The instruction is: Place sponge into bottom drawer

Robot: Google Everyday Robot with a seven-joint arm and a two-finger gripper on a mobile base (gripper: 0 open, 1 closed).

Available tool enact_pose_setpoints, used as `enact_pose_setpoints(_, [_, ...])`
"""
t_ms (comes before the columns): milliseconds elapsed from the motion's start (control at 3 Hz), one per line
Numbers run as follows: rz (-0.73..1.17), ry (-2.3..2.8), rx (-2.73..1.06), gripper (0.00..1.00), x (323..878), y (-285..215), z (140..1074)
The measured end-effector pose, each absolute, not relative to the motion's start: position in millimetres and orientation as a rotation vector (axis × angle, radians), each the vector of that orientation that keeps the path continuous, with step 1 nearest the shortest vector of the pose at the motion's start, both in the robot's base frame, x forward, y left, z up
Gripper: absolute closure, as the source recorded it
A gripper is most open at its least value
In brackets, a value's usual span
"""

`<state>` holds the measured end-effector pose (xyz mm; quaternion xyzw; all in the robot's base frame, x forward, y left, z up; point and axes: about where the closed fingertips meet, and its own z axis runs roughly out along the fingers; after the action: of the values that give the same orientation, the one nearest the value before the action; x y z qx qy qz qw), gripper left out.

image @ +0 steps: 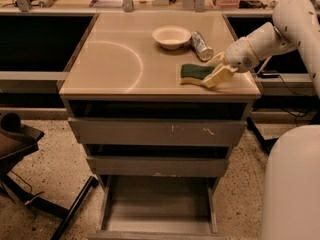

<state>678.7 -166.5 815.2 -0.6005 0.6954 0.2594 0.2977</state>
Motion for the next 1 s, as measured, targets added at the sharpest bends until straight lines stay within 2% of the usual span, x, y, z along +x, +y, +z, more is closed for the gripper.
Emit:
enact_pose_setpoints(667, [0.705,1.844,-1.573,1.0,656.9,-179.5,812.2])
enact_pose_setpoints(1000, [0.568,1.753,-1.583,1.0,635.9,-198.0,845.3])
